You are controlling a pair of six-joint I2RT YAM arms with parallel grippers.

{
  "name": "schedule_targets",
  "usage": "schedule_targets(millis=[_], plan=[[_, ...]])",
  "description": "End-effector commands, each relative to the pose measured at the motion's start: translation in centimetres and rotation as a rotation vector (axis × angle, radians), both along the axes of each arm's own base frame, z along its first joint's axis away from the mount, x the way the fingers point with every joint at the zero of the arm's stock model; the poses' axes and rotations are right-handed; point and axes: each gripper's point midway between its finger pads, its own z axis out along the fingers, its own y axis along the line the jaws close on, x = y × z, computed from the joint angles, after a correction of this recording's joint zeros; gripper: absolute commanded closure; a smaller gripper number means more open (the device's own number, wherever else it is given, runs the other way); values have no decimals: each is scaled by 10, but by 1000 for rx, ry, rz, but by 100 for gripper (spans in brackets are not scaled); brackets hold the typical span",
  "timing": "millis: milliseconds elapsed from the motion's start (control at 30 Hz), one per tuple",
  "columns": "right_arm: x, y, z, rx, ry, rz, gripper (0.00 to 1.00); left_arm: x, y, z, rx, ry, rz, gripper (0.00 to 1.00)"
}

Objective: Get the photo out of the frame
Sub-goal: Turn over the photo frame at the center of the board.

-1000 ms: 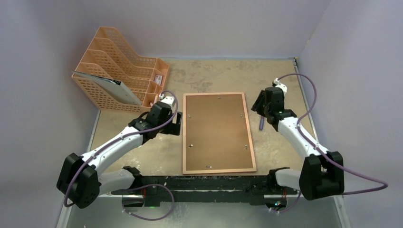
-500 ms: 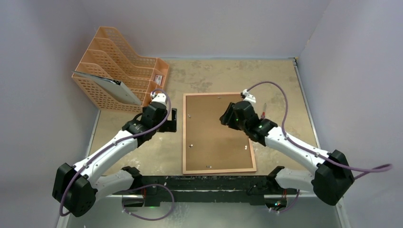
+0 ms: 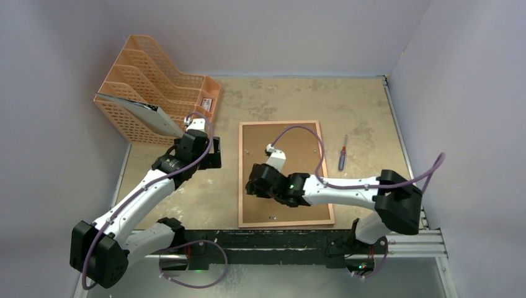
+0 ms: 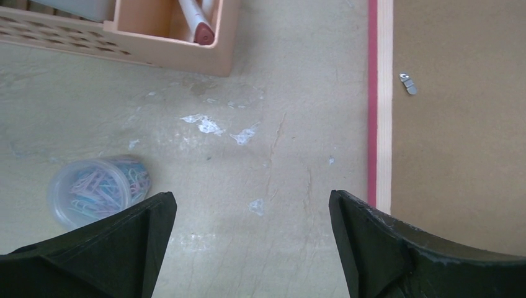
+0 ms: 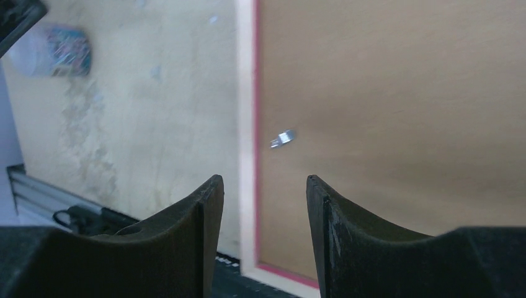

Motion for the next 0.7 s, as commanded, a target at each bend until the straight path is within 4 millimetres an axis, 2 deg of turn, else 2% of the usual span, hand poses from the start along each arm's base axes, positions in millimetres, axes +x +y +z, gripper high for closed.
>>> schedule_targets(millis=[0,267,433,667], plan=[[-1,35,23,62,-43,-49,47,6,17,18,30,-54,89,1],[-19,71,7,5,-35,20,52,3,37,25,70,-84,192,1],[-21,65,-14,-69,0,-28,56,4,42,20,88,-64,219,1],[-27,61,-40,-128,37,-37,57,5,43,18,83,-56,225,1]])
